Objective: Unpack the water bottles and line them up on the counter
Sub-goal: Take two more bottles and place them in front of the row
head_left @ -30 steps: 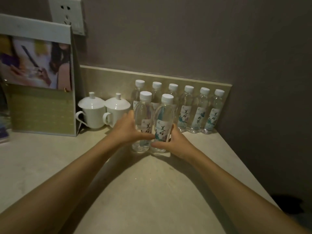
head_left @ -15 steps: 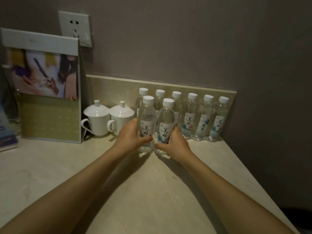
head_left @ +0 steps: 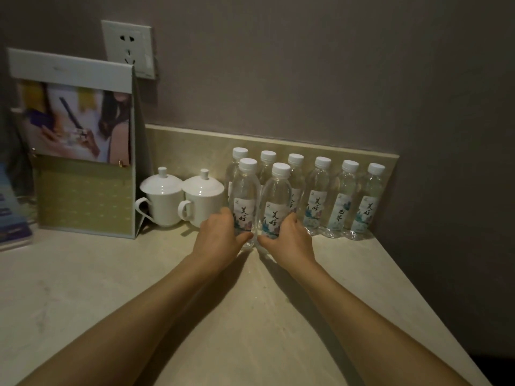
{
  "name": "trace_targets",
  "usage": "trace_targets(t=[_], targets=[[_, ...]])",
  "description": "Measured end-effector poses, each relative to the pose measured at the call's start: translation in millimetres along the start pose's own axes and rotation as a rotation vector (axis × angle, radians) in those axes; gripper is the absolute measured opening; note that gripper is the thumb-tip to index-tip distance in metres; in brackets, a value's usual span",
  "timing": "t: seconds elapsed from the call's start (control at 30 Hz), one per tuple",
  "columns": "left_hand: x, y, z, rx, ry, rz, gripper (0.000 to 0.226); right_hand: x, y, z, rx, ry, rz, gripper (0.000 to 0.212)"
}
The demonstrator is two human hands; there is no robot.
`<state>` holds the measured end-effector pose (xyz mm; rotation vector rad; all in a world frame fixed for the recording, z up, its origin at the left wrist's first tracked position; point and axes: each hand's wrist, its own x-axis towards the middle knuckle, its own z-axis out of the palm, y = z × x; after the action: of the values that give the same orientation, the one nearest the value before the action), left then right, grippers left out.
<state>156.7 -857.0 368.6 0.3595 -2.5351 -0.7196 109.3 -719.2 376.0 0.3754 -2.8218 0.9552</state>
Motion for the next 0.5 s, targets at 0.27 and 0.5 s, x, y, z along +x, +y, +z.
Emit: trace_targets(t=[0.27,0.5], targets=[[7.2,5.3,2.0,0.008,-0.004,-0.037,0.046,10.2,-4.3,0.1,0.010,-0.030,0.043,0.088],[9.7,4.4,4.1,0.007,0.000,-0.038,0.045,16.2,-5.2,0.5,0.027,-0.041,0.062,0.086]])
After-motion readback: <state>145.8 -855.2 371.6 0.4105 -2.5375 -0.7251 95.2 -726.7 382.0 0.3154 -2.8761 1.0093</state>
